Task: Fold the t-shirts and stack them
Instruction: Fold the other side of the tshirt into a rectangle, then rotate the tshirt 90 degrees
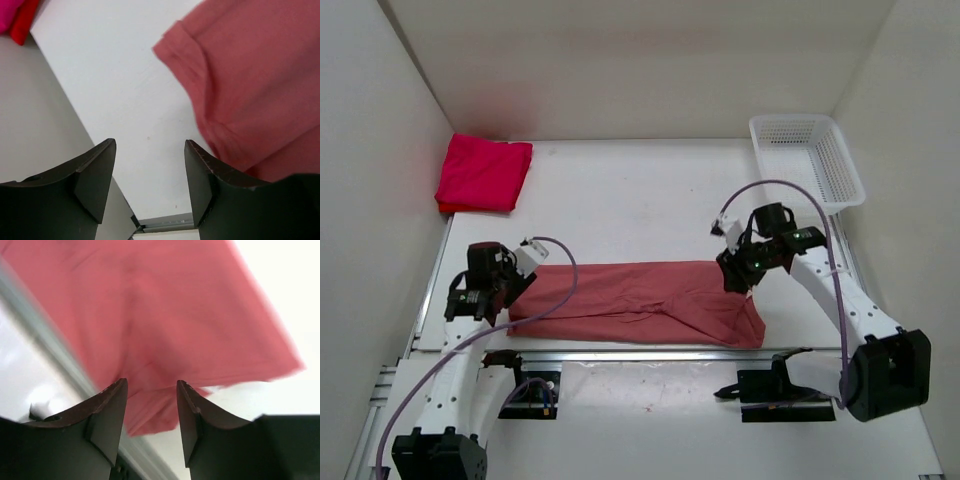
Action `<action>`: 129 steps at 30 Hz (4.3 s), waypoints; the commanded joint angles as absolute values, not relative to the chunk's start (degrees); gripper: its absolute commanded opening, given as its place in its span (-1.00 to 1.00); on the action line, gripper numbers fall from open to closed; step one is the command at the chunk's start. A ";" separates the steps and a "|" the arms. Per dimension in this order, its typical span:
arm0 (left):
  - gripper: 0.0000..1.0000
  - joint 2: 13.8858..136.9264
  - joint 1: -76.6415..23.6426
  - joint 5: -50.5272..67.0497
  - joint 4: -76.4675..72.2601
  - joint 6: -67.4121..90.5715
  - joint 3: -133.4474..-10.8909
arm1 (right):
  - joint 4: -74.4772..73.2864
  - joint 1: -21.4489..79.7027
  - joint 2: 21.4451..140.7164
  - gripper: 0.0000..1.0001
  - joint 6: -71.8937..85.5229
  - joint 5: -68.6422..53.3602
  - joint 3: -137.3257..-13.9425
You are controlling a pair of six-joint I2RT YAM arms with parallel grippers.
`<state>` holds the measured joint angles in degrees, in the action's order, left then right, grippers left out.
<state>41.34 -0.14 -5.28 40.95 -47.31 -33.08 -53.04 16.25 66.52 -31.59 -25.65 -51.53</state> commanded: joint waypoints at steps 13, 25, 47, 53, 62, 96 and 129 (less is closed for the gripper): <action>0.62 70.66 -7.64 0.19 38.95 -29.71 -47.63 | -37.45 7.03 75.76 0.00 -14.50 -7.13 -49.05; -0.07 76.90 -6.07 -15.82 29.36 -33.05 -39.64 | -29.01 6.77 79.80 -0.14 -14.15 -4.57 -41.31; 0.16 77.34 -2.80 -1.49 39.90 -21.36 -55.81 | -26.10 11.17 84.99 -0.65 -17.58 -0.18 -49.05; 0.26 81.12 -6.15 -8.61 36.65 -23.29 -49.06 | -25.75 9.93 85.95 -0.42 -17.49 1.32 -50.53; -0.19 83.76 -0.81 -14.42 30.50 -25.23 -43.24 | -24.79 10.72 89.20 -0.17 -17.14 -1.05 -53.61; 0.13 77.61 6.77 -11.17 36.04 -23.20 -47.64 | -55.64 23.46 125.39 -0.04 5.80 19.87 -135.26; 0.19 78.66 12.13 -8.34 39.20 -22.59 -47.11 | -25.31 14.32 88.59 0.02 21.70 -6.06 -47.63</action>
